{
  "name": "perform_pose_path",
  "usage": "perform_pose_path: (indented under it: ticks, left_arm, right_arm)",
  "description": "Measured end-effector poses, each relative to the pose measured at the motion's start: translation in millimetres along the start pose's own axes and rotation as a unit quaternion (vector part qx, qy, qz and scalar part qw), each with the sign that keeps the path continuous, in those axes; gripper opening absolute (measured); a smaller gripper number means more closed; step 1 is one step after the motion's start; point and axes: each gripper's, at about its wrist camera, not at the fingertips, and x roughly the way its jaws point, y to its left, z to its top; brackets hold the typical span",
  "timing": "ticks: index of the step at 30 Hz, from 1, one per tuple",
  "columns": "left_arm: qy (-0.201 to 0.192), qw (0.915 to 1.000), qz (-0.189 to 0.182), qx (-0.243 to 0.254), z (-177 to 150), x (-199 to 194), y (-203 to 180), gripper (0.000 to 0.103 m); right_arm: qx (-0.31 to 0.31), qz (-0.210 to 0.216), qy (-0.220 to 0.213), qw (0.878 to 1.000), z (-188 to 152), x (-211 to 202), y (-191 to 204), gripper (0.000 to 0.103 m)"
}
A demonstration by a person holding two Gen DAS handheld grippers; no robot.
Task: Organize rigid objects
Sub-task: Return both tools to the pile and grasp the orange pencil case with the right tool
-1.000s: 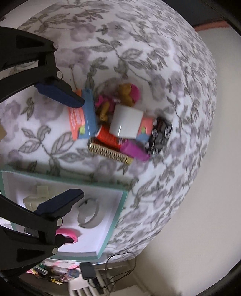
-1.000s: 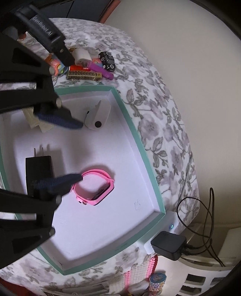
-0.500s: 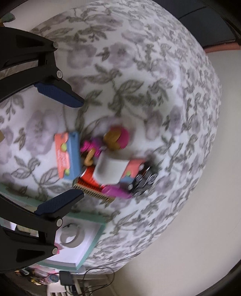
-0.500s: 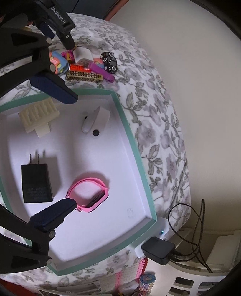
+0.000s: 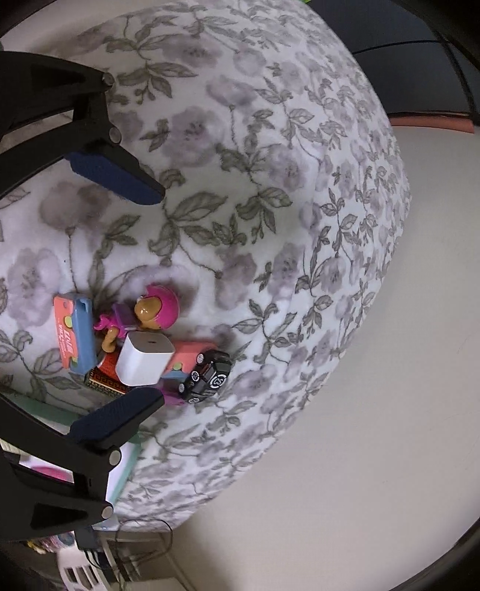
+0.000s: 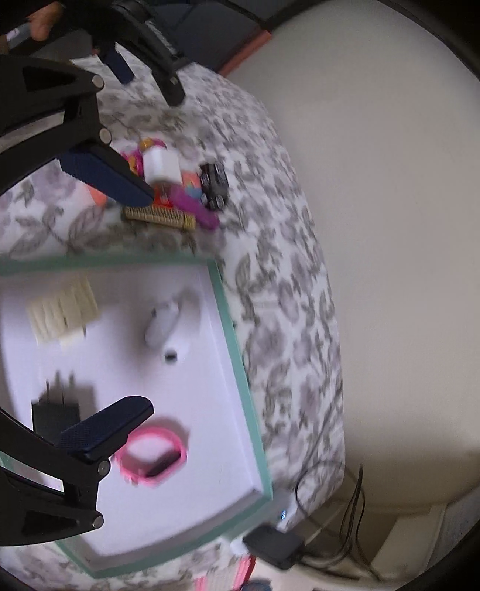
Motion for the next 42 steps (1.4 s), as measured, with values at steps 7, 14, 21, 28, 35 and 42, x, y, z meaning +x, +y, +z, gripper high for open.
perform_pose_path:
  ticks: [7,14,21,28,35,42]
  left_arm:
    - [-0.012,0.9996,-0.017,-0.017,7,-5,15,0.099]
    - [-0.017,0.9981,0.002,-0.060,17,-5,50,0.099]
    - [-0.020,0.9973,0.021,-0.067,19,-2,62,0.099]
    - [0.026,0.9970,0.043,-0.059,10,21,63,0.099]
    - [0.088,0.9891,0.079,-0.088,-6,53,82,0.099]
    - [0.103,0.9823,0.113,-0.109,-9,57,96,0.099]
  right_arm:
    - [-0.048,0.055,0.011,0.997,-6,9,51,0.103]
    - [-0.084,0.095,0.037,0.991,-17,25,90,0.103]
    - [-0.088,0.108,0.076,0.987,-26,46,101,0.096]
    - [-0.115,0.099,0.111,0.982,-39,70,112,0.096]
    - [-0.146,0.083,0.136,0.976,-52,91,122,0.096]
    - [-0.168,0.068,0.145,0.973,-59,103,130,0.096]
